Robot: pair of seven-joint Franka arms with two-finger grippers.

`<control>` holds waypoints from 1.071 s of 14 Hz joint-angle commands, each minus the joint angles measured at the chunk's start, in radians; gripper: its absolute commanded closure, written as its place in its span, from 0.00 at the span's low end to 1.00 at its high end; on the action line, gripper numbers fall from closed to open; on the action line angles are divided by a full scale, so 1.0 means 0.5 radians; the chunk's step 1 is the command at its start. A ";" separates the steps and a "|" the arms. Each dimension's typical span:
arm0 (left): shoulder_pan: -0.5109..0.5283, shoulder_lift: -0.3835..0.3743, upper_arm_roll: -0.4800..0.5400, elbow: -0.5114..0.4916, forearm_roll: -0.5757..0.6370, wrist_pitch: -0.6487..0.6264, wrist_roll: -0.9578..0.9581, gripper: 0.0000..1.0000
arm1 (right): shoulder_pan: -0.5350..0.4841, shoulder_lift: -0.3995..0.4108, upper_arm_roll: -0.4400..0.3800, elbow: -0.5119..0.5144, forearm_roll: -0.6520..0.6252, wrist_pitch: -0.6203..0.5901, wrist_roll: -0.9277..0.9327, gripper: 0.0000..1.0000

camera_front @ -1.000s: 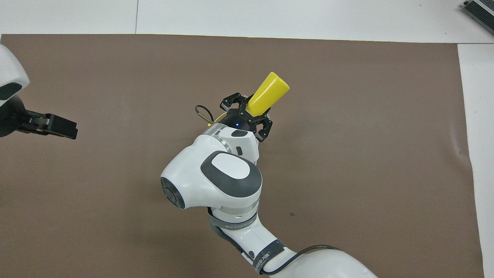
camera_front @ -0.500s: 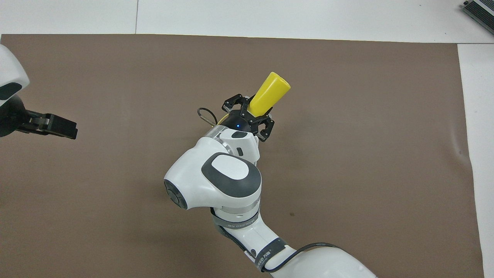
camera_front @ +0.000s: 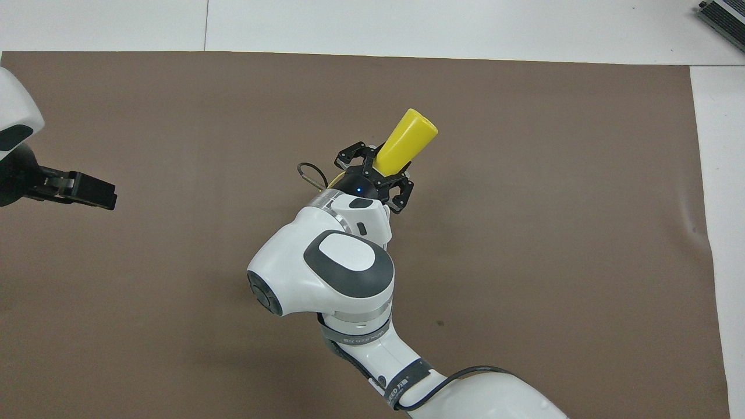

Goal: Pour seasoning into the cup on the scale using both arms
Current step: 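Tilt the yellow bottle nozzle-down into the cup with the right gripper, then carry the yellow bottle back and set it on the table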

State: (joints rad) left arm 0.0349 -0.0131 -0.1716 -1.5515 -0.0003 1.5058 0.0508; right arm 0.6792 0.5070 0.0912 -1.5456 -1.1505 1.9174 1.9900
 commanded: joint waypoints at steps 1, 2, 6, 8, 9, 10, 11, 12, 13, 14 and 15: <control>0.028 -0.038 -0.006 0.004 0.034 -0.033 0.024 0.00 | -0.002 -0.044 0.008 -0.001 0.115 -0.021 0.060 1.00; 0.034 -0.056 -0.006 -0.008 0.034 -0.039 0.024 0.00 | -0.011 -0.072 0.005 -0.001 0.232 0.000 0.091 1.00; 0.050 -0.185 -0.006 -0.195 0.034 -0.030 -0.010 0.00 | -0.076 -0.182 0.011 -0.026 0.505 0.043 0.085 1.00; 0.050 -0.182 -0.006 -0.186 0.034 -0.002 -0.003 0.00 | -0.183 -0.314 0.011 -0.108 0.793 0.144 0.079 1.00; 0.050 -0.176 -0.006 -0.180 0.034 0.007 -0.003 0.00 | -0.232 -0.384 0.011 -0.163 0.883 0.147 0.070 1.00; 0.047 -0.179 -0.006 -0.183 0.034 -0.011 -0.006 0.00 | -0.275 -0.449 0.011 -0.231 0.947 0.151 0.070 1.00; 0.047 -0.185 -0.006 -0.195 0.034 -0.032 -0.006 0.00 | -0.309 -0.507 0.011 -0.286 1.024 0.151 0.067 1.00; 0.044 -0.185 -0.010 -0.192 0.034 -0.011 -0.006 0.00 | -0.349 -0.550 0.011 -0.314 1.134 0.151 0.070 1.00; 0.044 -0.185 -0.010 -0.192 0.034 -0.008 -0.006 0.00 | -0.401 -0.593 0.011 -0.329 1.263 0.148 0.067 1.00; 0.044 -0.185 -0.010 -0.192 0.034 -0.023 -0.006 0.00 | -0.462 -0.636 0.011 -0.348 1.386 0.147 0.039 1.00; 0.047 -0.185 -0.007 -0.192 0.034 -0.020 -0.006 0.00 | -0.511 -0.670 0.011 -0.372 1.487 0.141 -0.028 1.00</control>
State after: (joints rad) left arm 0.0466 -0.0752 -0.1690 -1.6153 0.0007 1.4920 0.0488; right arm 0.4741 0.2414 0.0881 -1.6670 -0.4864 1.9613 2.0119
